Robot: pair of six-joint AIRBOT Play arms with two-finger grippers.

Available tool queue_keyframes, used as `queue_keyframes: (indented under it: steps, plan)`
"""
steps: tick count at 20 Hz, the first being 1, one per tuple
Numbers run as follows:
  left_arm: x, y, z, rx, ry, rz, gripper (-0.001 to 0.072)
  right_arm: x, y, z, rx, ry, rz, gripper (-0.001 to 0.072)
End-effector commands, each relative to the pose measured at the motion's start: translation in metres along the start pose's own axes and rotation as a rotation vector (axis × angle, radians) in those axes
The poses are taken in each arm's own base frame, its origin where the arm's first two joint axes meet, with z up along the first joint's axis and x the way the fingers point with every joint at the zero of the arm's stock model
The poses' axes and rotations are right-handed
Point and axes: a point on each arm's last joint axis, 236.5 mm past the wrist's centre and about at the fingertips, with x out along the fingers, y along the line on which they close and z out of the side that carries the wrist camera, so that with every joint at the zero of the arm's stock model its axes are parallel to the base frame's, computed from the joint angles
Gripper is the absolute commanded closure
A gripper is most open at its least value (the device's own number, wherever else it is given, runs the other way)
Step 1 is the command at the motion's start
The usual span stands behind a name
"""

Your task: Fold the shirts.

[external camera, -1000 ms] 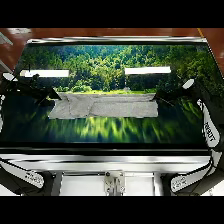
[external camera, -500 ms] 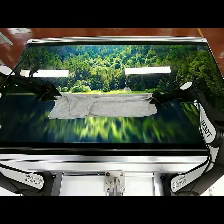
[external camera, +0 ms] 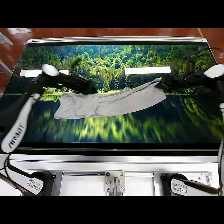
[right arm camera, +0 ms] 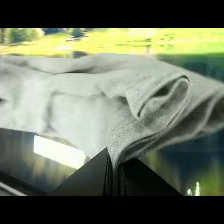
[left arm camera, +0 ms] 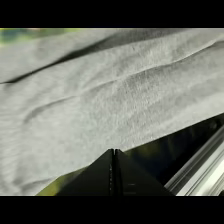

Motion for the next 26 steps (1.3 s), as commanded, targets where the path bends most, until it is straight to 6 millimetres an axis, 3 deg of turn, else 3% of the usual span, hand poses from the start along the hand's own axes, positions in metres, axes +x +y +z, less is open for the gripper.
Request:
queue_keyframes:
  steps: [1, 4, 6, 8, 10, 12, 14, 16, 18, 20, 22, 23, 24, 26]
  plan:
    - [0.08, -0.046, -0.036, 0.062, 0.064, -0.027, 0.0672, -0.064, 0.055, -0.011, -0.045, -0.067, 0.03, 0.0656]
    - [0.12, -0.078, -0.049, -0.007, 0.045, -0.079, 0.0672, -0.098, 0.083, -0.02, -0.047, -0.119, 0.043, 0.0656]
    - [0.141, -0.106, -0.055, -0.085, 0.031, -0.161, 0.0672, -0.111, 0.094, -0.022, -0.04, -0.151, 0.048, 0.0656]
    - [0.158, -0.12, -0.062, -0.117, 0.025, -0.205, 0.0673, -0.116, 0.097, -0.022, -0.021, -0.163, 0.051, 0.0656]
    - [0.158, -0.117, -0.053, -0.125, -0.01, -0.207, 0.0673, -0.115, 0.097, -0.021, -0.008, -0.165, 0.051, 0.0656]
    - [0.131, -0.102, -0.027, -0.104, -0.06, -0.188, 0.0674, -0.107, 0.102, -0.019, -0.024, -0.167, 0.05, 0.0656]
    - [0.076, -0.07, 0.012, -0.023, -0.141, -0.1, 0.0674, -0.084, 0.115, -0.014, -0.062, -0.171, 0.056, 0.0656]
    - [-0.005, -0.029, 0.05, 0.049, -0.233, 0.024, 0.0674, -0.045, 0.139, -0.005, -0.104, -0.187, 0.082, 0.0656]
    - [-0.105, 0.004, 0.079, 0.055, -0.357, 0.114, 0.0674, 0.014, 0.167, 0.001, -0.11, -0.2, 0.135, 0.0656]
    - [-0.203, 0.019, 0.097, -0.019, -0.521, 0.155, 0.0674, 0.086, 0.187, -0.012, -0.084, -0.17, 0.171, 0.0656]
    - [-0.282, 0.02, 0.097, -0.024, -0.651, 0.203, 0.0673, 0.167, 0.201, -0.046, 0.018, -0.097, 0.214, 0.0656]
    - [-0.312, 0.017, 0.091, -0.019, -0.692, 0.224, 0.0673, 0.201, 0.204, -0.064, 0.085, -0.066, 0.228, 0.0656]
    - [-0.333, 0.014, 0.083, -0.007, -0.71, 0.243, 0.0673, 0.232, 0.206, -0.083, 0.169, -0.041, 0.238, 0.0656]
    - [-0.358, 0.008, 0.065, 0.005, -0.711, 0.269, 0.0673, 0.273, 0.205, -0.109, 0.321, -0.007, 0.249, 0.0655]
